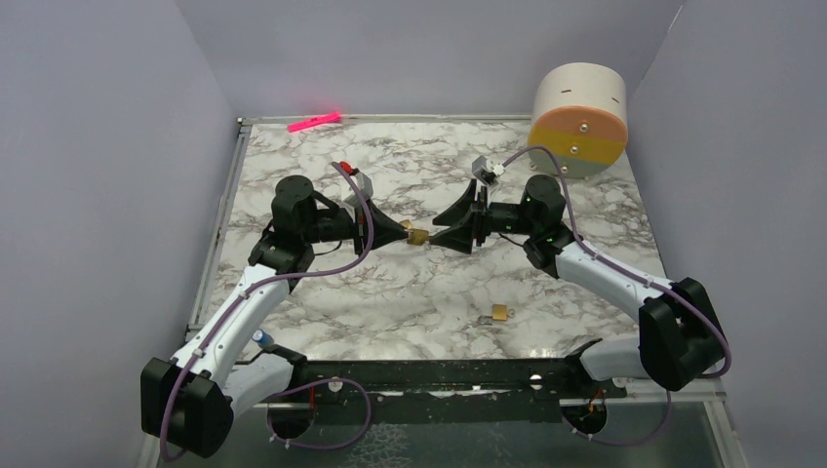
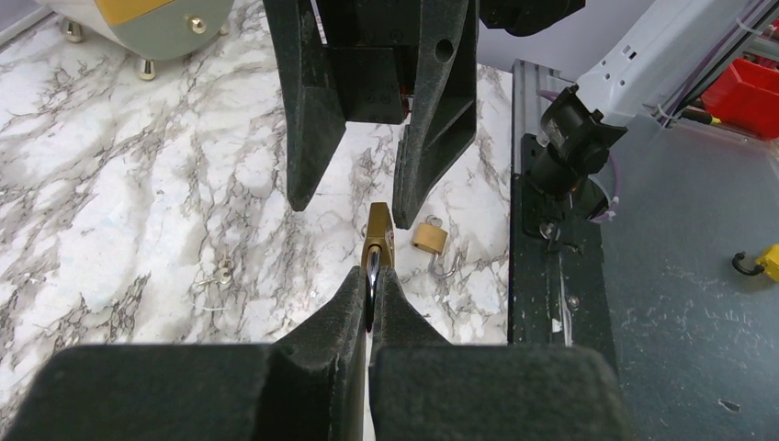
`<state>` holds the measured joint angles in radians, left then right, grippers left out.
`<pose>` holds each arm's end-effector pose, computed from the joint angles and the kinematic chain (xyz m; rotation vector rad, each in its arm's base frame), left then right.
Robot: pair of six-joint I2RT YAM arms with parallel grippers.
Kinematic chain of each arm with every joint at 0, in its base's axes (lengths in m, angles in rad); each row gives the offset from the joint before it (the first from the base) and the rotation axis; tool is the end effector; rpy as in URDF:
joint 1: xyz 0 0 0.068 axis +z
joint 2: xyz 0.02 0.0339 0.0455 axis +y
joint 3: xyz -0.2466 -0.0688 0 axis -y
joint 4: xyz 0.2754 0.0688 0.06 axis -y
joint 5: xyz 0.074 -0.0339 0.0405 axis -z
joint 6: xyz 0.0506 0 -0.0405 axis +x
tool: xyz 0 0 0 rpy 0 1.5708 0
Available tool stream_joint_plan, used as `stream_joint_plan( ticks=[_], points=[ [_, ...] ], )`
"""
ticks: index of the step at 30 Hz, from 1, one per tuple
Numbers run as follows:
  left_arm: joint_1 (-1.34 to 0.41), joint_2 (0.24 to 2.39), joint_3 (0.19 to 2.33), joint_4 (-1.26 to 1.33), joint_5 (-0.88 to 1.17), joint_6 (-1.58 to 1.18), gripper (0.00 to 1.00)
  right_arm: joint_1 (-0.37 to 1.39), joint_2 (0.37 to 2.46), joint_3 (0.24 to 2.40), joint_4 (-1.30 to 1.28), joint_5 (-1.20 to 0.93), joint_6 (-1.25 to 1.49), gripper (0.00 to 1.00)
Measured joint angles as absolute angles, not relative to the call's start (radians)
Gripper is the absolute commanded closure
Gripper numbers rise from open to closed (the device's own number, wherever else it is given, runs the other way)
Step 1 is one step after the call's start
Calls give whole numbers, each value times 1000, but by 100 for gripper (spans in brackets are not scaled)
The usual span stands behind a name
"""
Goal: Lock with the key
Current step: Lock the lock.
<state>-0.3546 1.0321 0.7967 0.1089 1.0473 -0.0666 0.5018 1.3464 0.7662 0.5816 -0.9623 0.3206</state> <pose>0.2415 -0.1362 0.3068 1.0250 1.4524 -1.1865 0.2705 0.1957 0.2533 -0.9490 1.4730 1.3646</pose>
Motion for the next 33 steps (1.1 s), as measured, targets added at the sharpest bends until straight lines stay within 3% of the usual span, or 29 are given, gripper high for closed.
stream_joint_plan(
  ticks=[14,23,28,33],
  points=[
    [-355,1038,797,113,1055,-74,100,502,1386,766,616,-1013,353,48],
    [-355,1050,797,127,1059,-82,100,504,1401,767,635,-1039,376,74],
    [-353,1050,797,130,1059,-84,100,505,1401,768,637,-1046,384,99],
    [-352,1050,797,130,1059,-84,100,505,1401,768,637,-1060,387,99]
  ],
)
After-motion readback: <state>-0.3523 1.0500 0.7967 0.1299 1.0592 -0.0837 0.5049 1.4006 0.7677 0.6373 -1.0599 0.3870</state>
